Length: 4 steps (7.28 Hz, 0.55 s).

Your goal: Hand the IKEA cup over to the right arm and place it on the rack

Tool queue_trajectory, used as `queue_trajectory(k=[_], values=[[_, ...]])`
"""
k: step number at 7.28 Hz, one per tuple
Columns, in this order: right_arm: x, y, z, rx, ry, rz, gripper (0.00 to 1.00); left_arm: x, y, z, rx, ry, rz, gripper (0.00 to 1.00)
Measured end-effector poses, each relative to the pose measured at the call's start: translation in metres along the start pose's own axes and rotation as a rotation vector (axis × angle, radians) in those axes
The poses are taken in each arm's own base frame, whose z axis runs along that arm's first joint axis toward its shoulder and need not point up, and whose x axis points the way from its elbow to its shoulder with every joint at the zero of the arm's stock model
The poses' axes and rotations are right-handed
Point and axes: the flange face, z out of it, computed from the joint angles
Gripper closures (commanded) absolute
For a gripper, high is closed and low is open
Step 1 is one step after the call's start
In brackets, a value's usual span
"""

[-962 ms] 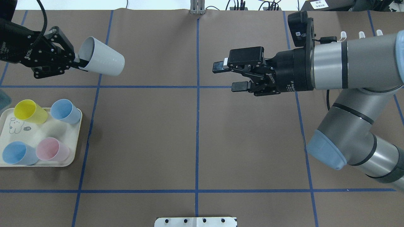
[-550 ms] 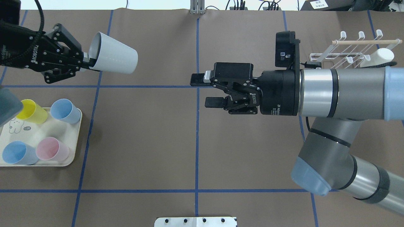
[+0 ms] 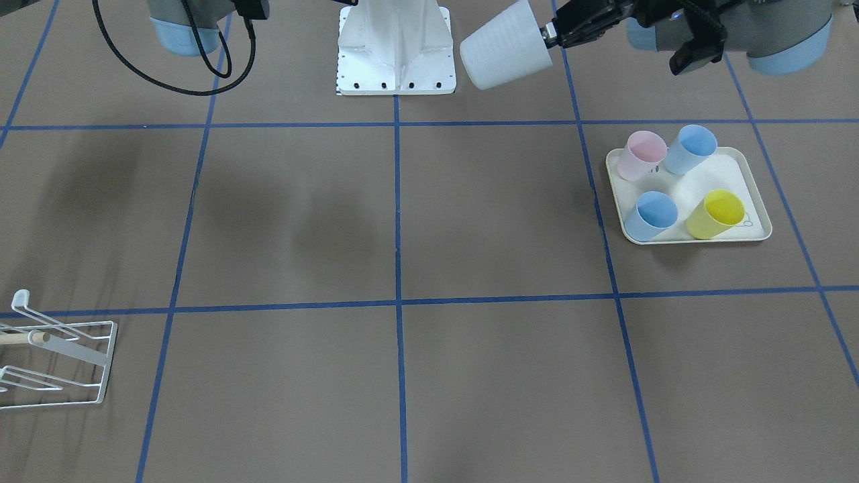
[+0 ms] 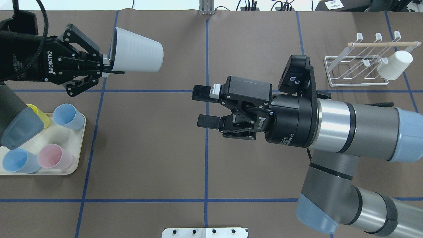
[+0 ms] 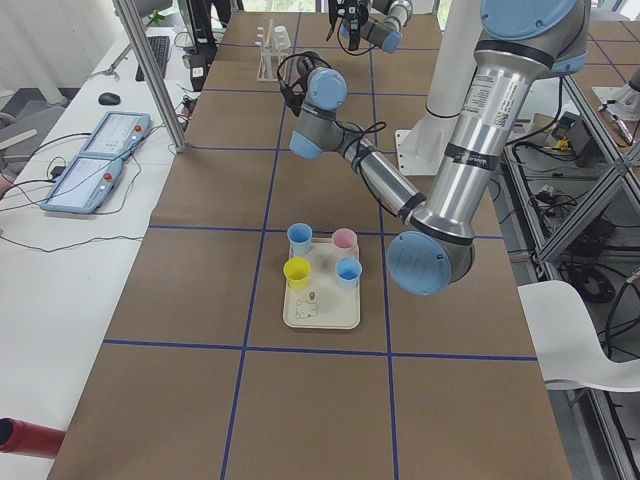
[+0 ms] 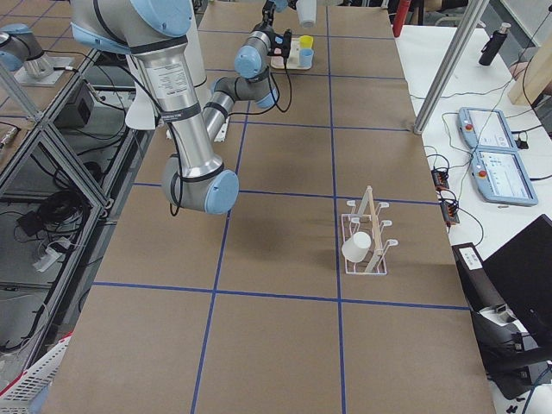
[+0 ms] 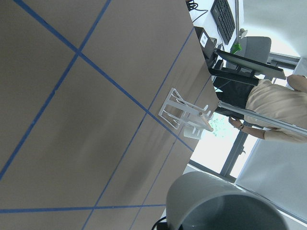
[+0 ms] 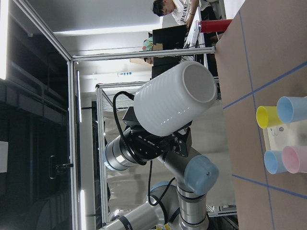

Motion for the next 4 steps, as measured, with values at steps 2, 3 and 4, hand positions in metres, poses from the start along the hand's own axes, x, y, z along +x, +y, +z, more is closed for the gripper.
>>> queue_trajectory(k=[2,3,4], values=[[-0.007,0.006,0.009,0.002,-0.041,0.01,0.01,-0.009,0.019,0.011,-0.089,0.105,-0.08,1.0],[-0.009,0.007,0.011,0.002,-0.05,0.012,0.01,-0.015,0.027,0.016,-0.131,0.136,-0.106,1.0],[-0.01,0.008,0.012,0.002,-0.055,0.012,0.01,-0.02,0.034,0.019,-0.172,0.151,-0.126,1.0]])
